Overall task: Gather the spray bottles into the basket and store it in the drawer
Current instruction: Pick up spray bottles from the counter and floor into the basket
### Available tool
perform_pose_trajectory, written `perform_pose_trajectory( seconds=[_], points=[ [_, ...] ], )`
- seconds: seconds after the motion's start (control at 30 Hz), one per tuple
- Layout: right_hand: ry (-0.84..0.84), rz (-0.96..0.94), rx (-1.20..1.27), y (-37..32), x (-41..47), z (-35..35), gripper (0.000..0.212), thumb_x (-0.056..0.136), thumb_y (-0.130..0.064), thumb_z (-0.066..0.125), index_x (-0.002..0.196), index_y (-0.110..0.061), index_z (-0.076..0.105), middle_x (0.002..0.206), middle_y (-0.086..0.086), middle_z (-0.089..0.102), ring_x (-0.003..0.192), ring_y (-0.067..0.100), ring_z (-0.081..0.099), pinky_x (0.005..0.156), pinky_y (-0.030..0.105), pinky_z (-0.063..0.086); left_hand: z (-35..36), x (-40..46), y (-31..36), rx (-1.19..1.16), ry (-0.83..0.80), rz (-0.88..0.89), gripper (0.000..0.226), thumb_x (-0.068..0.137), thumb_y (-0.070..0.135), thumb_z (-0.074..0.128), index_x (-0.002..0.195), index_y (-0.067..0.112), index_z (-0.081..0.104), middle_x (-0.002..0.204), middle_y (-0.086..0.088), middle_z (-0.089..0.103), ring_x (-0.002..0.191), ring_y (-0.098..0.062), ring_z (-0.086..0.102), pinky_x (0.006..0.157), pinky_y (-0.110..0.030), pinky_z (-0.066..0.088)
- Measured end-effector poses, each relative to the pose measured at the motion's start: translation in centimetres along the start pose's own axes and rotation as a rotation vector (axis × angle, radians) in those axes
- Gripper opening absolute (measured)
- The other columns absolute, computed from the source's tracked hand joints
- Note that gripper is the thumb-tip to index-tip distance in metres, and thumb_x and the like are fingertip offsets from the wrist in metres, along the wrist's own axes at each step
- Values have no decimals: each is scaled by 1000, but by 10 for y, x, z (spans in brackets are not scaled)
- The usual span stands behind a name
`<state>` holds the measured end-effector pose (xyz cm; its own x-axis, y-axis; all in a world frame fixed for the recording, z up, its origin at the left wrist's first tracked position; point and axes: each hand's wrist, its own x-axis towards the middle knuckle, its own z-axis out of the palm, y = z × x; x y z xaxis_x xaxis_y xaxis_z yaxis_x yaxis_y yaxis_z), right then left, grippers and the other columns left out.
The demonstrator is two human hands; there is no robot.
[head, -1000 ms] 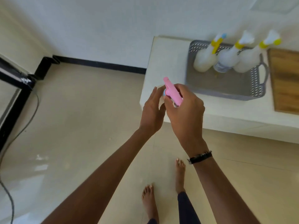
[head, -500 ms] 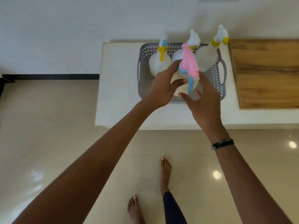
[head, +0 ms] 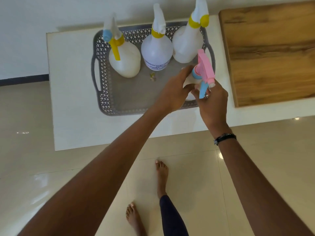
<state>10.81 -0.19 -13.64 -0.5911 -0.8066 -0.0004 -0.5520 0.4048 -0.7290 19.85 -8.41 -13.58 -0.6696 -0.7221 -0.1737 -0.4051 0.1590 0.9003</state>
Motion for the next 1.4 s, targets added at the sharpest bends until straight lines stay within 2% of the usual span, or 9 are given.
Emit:
perform_pose_trajectory(
  seconds=[0.1, 0.17, 0.27, 0.53, 0.67, 0.8, 0.9, 1.1, 1.4],
  points=[
    [4, 42, 14, 2, 5, 3, 47, 83, -22, 71, 122, -2, 55, 117, 13, 66, 110, 24, 62, 97, 32, 51, 2, 9, -2, 34, -5, 5, 52, 93, 5, 52, 142, 7, 35, 142, -9, 50, 130, -23, 46, 100, -16, 30],
    [5, 41, 13, 3, 8, 3, 48, 83, -21, 71, 124, -2, 55, 120, 13, 65, 113, 25, 61, 99, 38, 51, -1, 11, -3, 60, -6, 26, 52, 93, 5, 53, 142, 7, 35, 142, -9, 49, 131, -24, 45, 98, -12, 28],
    [-5, 41, 8, 2, 7, 4, 50, 83, -19, 71, 126, -1, 53, 123, 14, 63, 116, 27, 59, 100, 42, 50, -2, 12, -6, 76, -9, 40, 52, 93, 6, 54, 142, 6, 36, 140, -10, 51, 129, -26, 48, 100, -17, 31],
    [-18, 31, 28, 2, 0, -2, 49, 84, -20, 70, 125, 0, 52, 123, 14, 62, 115, 26, 58, 98, 33, 47, 6, -4, -5, 72, 93, -36, 53, 89, 5, 57, 139, 11, 39, 139, -8, 50, 126, -23, 48, 104, -31, 40],
    [73, 1, 108, 8, -21, -14, 48, 86, -11, 67, 130, -5, 50, 131, 8, 58, 124, 18, 52, 103, 40, 46, 11, -36, -3, 41, 212, -48, 48, 88, 0, 53, 134, 9, 42, 138, -6, 49, 126, -19, 45, 103, -23, 36],
    [92, 54, 147, 10, -71, -32, 46, 87, -6, 63, 131, -6, 50, 134, 7, 55, 125, 17, 51, 102, 40, 47, 26, -88, 2, 22, 258, -13, 38, 91, 1, 50, 128, 7, 47, 132, -7, 54, 124, -21, 50, 101, -35, 47],
    [54, 58, 162, 16, -125, -49, 42, 88, -4, 61, 129, -6, 52, 132, 8, 57, 121, 17, 53, 99, 35, 50, 49, -139, 10, 24, 226, -42, 33, 93, 2, 50, 125, 10, 51, 130, -3, 58, 123, -17, 51, 98, -26, 45],
    [-24, 117, 194, 42, -235, -78, 36, 89, 0, 57, 124, -8, 55, 124, 5, 59, 112, 8, 53, 95, 30, 51, 105, -245, 21, 22, 105, -50, 29, 91, 2, 50, 119, 11, 54, 123, 0, 61, 118, -14, 54, 101, -32, 45],
    [-96, 261, 168, 132, -394, -109, 35, 88, -2, 60, 122, -11, 58, 122, 4, 62, 114, 14, 56, 93, 32, 53, 220, -370, 11, 3, 1, -155, 28, 93, 5, 49, 119, 14, 54, 122, 3, 61, 116, -13, 54, 99, -33, 46]
  ],
)
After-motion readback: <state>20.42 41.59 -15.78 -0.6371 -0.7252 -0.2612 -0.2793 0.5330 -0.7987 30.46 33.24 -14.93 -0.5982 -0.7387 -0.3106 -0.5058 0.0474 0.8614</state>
